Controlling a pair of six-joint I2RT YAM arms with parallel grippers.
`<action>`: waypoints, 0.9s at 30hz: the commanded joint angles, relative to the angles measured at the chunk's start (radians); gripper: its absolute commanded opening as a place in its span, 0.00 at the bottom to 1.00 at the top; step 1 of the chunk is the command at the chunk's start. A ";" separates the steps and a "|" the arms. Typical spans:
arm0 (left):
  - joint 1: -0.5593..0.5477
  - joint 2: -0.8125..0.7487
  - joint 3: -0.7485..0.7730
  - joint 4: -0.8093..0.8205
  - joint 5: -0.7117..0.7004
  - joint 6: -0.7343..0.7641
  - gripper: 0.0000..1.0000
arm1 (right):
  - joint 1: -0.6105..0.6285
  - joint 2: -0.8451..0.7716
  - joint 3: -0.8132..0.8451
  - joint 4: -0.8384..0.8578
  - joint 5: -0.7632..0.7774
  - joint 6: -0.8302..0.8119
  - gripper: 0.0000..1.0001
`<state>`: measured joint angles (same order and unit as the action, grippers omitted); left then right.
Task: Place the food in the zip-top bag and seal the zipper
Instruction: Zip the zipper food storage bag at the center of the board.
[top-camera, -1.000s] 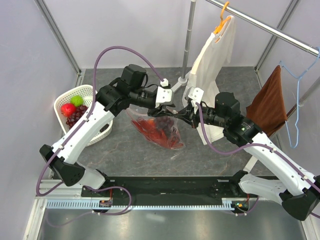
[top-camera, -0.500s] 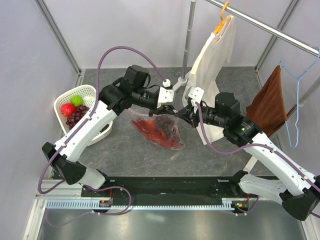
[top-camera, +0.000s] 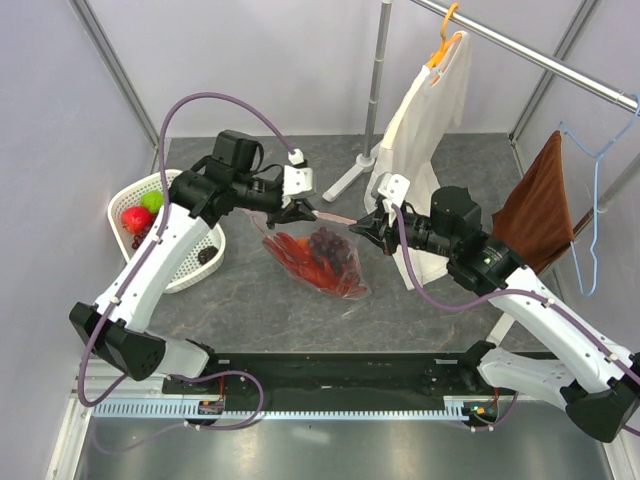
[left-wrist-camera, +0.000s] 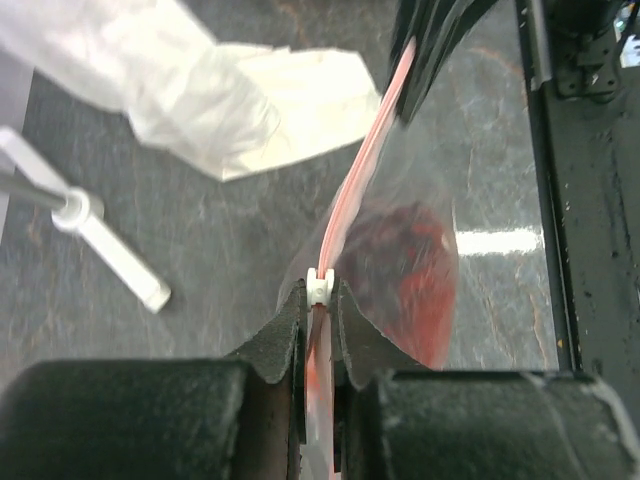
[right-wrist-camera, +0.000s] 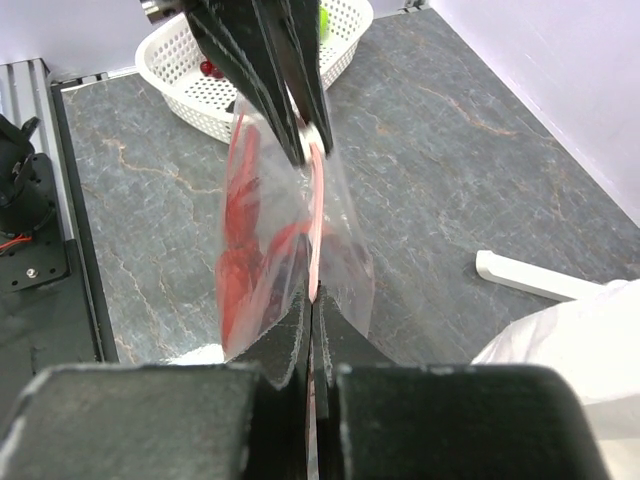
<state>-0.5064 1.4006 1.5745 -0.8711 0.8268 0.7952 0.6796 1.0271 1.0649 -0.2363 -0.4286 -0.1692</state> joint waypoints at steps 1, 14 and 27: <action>0.097 -0.052 -0.024 -0.072 -0.043 0.097 0.05 | 0.000 -0.055 -0.006 0.037 0.021 0.007 0.00; 0.380 -0.055 0.012 -0.236 -0.063 0.222 0.04 | 0.001 -0.075 -0.019 0.052 0.074 0.008 0.00; 0.503 -0.040 0.027 -0.319 -0.087 0.332 0.04 | 0.000 -0.076 -0.011 0.052 0.091 -0.003 0.00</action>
<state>-0.0360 1.3705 1.5608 -1.1667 0.8085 1.0325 0.6819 0.9905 1.0401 -0.2272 -0.3576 -0.1688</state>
